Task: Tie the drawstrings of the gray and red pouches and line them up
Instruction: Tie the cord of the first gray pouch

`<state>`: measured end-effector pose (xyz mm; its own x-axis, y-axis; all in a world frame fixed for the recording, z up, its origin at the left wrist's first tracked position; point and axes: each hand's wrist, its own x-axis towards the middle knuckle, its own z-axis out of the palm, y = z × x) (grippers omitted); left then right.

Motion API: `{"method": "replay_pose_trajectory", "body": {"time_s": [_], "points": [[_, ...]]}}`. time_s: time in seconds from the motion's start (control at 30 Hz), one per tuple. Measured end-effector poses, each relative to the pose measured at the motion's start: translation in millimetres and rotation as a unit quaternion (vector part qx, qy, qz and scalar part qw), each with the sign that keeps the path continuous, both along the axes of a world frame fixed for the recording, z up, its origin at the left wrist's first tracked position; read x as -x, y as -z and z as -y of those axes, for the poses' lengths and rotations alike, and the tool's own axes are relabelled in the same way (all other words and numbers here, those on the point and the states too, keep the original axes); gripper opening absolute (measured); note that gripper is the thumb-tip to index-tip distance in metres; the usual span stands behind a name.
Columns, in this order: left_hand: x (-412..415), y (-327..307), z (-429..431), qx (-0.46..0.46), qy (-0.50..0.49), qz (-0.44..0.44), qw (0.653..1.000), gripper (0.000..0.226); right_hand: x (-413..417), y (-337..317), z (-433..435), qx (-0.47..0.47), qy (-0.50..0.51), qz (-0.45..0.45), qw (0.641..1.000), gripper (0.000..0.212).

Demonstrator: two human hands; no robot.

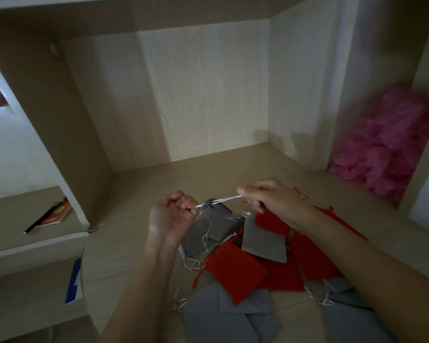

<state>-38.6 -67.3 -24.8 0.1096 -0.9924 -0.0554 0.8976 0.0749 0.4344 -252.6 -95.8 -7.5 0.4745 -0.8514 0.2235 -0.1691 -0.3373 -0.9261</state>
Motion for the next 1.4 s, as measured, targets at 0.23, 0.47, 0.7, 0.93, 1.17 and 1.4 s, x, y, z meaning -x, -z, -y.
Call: {"method": "replay_pose_trajectory", "body": {"time_s": [0.23, 0.47, 0.7, 0.93, 1.17, 1.4], "points": [[-10.2, 4.8, 7.4, 0.015, -0.064, 0.155, 0.986, 0.029, 2.1, 1.3, 3.0, -0.021, -0.025, 0.033, 0.999, 0.044], [-32.2, 16.4, 17.8, -0.043, -0.164, 0.053, 0.984, 0.028, -15.9, 6.5, -11.8, 0.04, -0.092, -0.072, 0.992, 0.046], [-29.2, 12.4, 14.9, -0.048, -0.193, -0.06, 0.978, 0.025, -23.2, 6.7, -20.1, 0.071, -0.108, -0.082, 0.988, 0.044], [-5.8, 6.5, 5.8, -0.016, -0.061, 0.167, 0.984, 0.024, -12.8, -4.5, -16.7, 0.142, -0.025, -0.08, 0.986, 0.029], [25.9, 4.4, -8.7, 0.006, -0.03, 0.428, 0.903, 0.031, -17.5, -3.8, -18.9, 0.317, 0.0, -0.134, 0.939, 0.02], [33.0, 2.6, -18.4, 0.056, 0.097, 0.49, 0.864, 0.039, -18.6, -4.4, -20.3, 0.274, 0.023, -0.078, 0.958, 0.01]]}}
